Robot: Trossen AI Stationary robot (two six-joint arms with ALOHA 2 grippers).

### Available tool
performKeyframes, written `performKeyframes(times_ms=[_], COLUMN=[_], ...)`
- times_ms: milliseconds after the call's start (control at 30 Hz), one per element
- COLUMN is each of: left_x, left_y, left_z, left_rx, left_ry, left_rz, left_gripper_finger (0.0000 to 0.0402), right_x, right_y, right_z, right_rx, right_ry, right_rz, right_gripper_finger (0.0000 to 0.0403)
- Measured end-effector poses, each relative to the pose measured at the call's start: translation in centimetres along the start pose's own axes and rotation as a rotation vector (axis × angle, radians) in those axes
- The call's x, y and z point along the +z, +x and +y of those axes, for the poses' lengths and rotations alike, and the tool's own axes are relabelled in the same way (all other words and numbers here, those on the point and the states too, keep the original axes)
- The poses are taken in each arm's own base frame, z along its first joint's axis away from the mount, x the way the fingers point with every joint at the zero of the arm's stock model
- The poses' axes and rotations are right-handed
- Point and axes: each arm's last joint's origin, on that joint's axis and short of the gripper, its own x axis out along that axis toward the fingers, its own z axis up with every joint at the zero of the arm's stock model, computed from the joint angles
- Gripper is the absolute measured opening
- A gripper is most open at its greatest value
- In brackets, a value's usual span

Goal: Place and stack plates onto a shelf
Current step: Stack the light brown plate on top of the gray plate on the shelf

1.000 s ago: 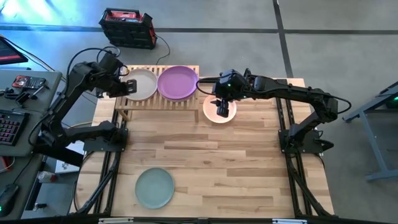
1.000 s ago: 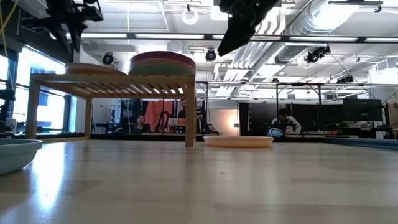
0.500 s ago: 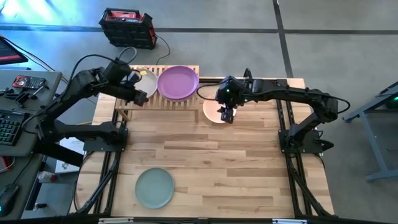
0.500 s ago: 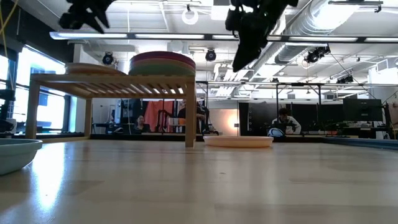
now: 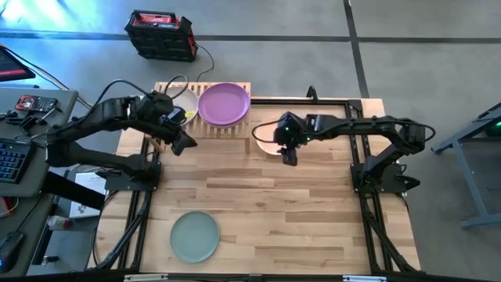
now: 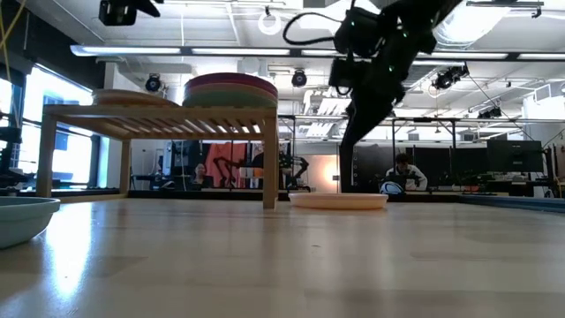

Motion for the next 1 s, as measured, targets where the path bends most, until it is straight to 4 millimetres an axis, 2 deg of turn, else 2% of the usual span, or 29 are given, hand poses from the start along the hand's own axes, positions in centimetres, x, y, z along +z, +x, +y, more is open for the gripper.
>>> performKeyframes(times_ms=[400, 700, 1000], left_x=[-0.4, 0.1, 0.6], left_y=[2.3, 4.6, 6.4], left_z=[-2.1, -2.7, -2.9], left_rx=[0.014, 0.036, 0.053], left_ry=[0.048, 0.057, 0.055], left_rz=[0.056, 0.105, 0.131], left_gripper_finger=[0.0085, 0.0085, 0.0085], right_x=[-3.8, -4.5, -5.2], right_y=[3.2, 3.8, 5.8], right_z=[0.6, 0.6, 0.8], right_rx=[-0.010, -0.051, -0.051], right_ry=[-0.150, -0.153, -0.150], right_rz=[-0.029, -0.010, 0.070], right_gripper_finger=[0.0173, 0.0173, 0.0173])
